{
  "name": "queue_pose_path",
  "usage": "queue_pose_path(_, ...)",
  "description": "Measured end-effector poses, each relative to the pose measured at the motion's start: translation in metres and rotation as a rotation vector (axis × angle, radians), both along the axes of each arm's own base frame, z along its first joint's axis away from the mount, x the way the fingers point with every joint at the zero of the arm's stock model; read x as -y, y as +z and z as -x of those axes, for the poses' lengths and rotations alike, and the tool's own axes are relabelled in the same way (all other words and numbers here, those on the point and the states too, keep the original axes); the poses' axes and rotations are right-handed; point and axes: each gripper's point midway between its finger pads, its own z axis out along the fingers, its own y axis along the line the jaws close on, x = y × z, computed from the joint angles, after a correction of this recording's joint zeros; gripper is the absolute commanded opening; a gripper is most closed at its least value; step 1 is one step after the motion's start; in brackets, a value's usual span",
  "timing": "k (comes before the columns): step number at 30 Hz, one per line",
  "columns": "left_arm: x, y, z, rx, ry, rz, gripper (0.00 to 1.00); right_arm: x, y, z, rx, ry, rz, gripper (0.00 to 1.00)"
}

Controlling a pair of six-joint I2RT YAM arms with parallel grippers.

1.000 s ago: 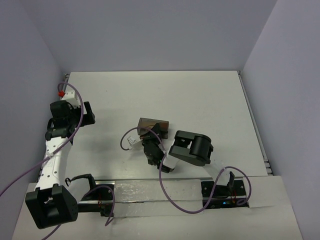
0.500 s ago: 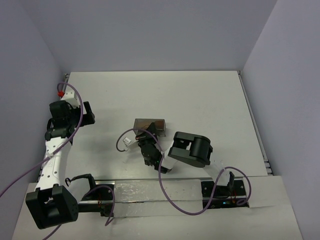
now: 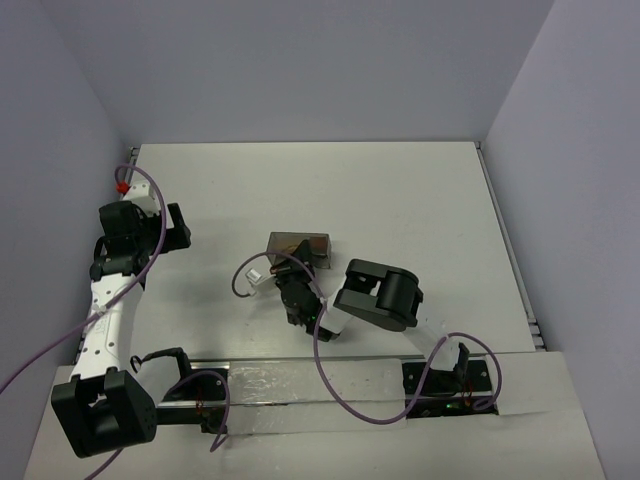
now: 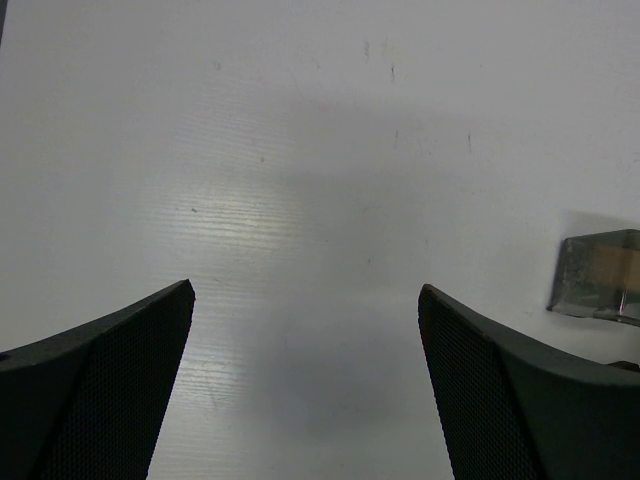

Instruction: Build the wood block tower

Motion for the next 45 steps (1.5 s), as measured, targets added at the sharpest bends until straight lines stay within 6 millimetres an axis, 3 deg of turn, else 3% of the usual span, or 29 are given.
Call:
queue_pose_path(7,0.0,0.0,0.0,0.002,-0.001,0.001,0.99,0.011,0.007,-0.019,0.011,-0.053,-0.021,0.0)
queue_pose_path(12,0.001,0.0,0.0,0.0,-0.003,0.003,0.99,0.005,0.006,-0.014,0.007,-0.034,-0.02,0.0)
queue_pose_path(25,0.002,0.0,0.0,0.001,-0.01,0.007,0.99,0.011,0.011,-0.019,0.011,-0.051,-0.021,0.0)
queue_pose_path(37,0.004,0.001,-0.002,-0.004,-0.022,0.016,0.99,0.022,0.031,-0.033,0.039,-0.11,-0.066,0.0)
queue_pose_path(45,0.005,0.002,-0.003,-0.003,-0.026,0.018,0.99,0.025,0.031,-0.026,0.032,-0.104,-0.063,0.0)
